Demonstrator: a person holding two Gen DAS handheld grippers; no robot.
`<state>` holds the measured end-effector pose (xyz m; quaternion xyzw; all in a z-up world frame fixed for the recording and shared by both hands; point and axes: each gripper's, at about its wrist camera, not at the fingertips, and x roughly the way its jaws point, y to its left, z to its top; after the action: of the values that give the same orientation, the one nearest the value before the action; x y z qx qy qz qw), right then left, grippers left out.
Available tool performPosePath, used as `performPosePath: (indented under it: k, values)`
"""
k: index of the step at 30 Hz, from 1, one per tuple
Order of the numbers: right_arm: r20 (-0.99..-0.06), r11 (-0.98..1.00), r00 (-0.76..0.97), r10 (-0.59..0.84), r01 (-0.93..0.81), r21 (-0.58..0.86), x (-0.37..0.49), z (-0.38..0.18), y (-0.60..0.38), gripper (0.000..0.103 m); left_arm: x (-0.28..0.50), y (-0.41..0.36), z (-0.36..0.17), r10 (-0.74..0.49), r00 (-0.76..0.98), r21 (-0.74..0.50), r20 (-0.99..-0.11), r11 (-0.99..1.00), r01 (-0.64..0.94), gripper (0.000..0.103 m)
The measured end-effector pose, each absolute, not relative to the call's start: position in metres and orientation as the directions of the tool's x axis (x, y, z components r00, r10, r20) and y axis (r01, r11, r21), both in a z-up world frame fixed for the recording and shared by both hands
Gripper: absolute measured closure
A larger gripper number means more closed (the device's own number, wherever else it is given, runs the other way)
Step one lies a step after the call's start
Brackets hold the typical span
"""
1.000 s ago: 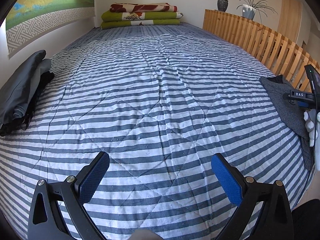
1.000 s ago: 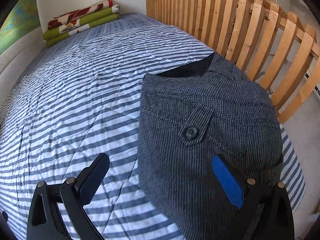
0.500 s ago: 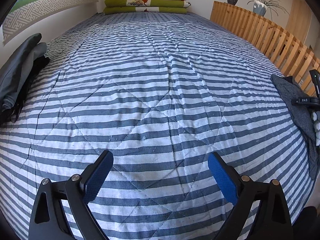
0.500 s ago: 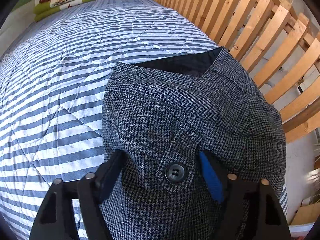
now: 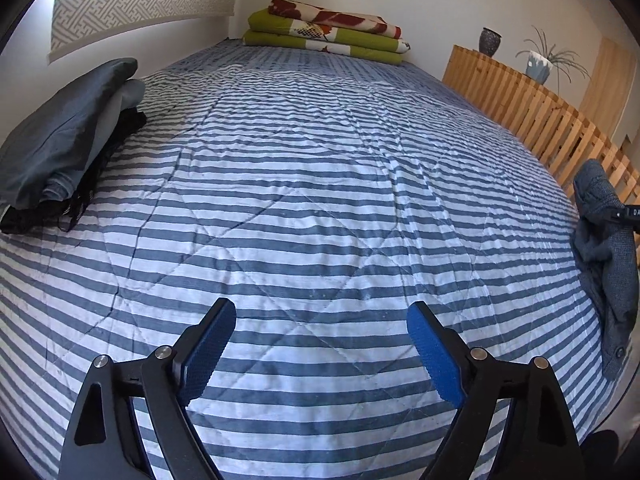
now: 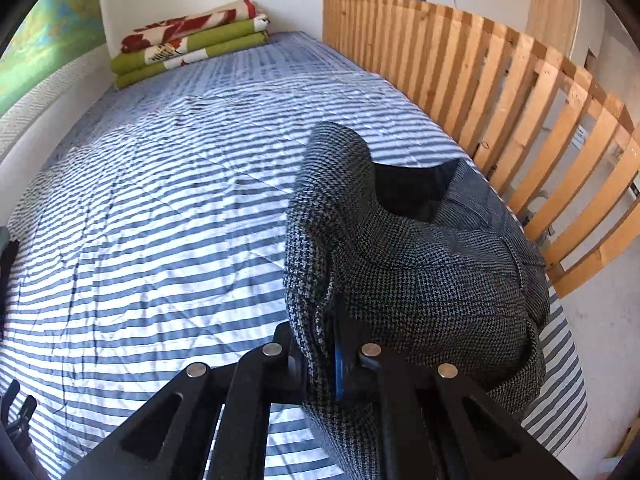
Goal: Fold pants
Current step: 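Move the right tool to the grey houndstooth garment and grasp its waistband, then lift the grey garment with the right tool and carry it toward the bed center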
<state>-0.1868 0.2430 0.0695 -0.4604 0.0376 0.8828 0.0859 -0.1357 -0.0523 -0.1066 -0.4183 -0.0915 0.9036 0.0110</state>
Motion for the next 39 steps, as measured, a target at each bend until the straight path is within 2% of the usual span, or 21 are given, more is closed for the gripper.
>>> performPosePath:
  k: [11,16,20,26,28,31,35,39]
  values:
    - [-0.805,-1.000,-0.594,0.008,0.016,-0.021,-0.178,0.084,0.103,0.095,-0.119,-0.157,-0.098,0.038,-0.684,-0.249,-0.728,-0.945,0.212,0.013]
    - [-0.794,-0.983,-0.595,-0.126,0.182,0.019,-0.154,0.088,0.023,0.095,-0.108,-0.189,-0.098,-0.013,-0.695,-0.240,-0.718,-0.934,0.265,0.014]
    - [-0.787,-0.942,-0.559,-0.260,0.327,0.079,-0.137,0.086,-0.052,0.095,-0.097,-0.231,-0.095,-0.095,-0.704,-0.247,-0.703,-0.897,0.367,0.014]
    - [-0.792,-0.787,-0.396,-0.465,0.594,0.165,-0.083,0.071,-0.153,0.095,-0.076,-0.301,-0.082,-0.215,-0.711,-0.275,-0.670,-0.817,0.506,0.014]
    - [-0.814,-0.716,-0.301,-0.497,0.673,0.189,-0.064,0.061,-0.180,0.089,-0.072,-0.318,-0.083,-0.219,-0.710,-0.297,-0.669,-0.798,0.525,0.014]
    - [-0.834,-0.661,-0.232,-0.501,0.724,0.196,-0.041,0.050,-0.194,0.070,-0.075,-0.329,-0.087,-0.172,-0.710,-0.332,-0.683,-0.793,0.511,0.014]
    - [-0.799,-0.653,-0.220,-0.560,0.710,0.263,-0.029,0.059,-0.158,0.067,-0.091,-0.305,-0.094,-0.095,-0.704,-0.323,-0.703,-0.841,0.435,0.014]
    - [-0.770,-0.767,-0.377,-0.514,0.604,0.216,-0.039,0.077,-0.096,0.058,-0.116,-0.253,-0.090,0.045,-0.713,-0.347,-0.699,-0.894,0.283,0.014]
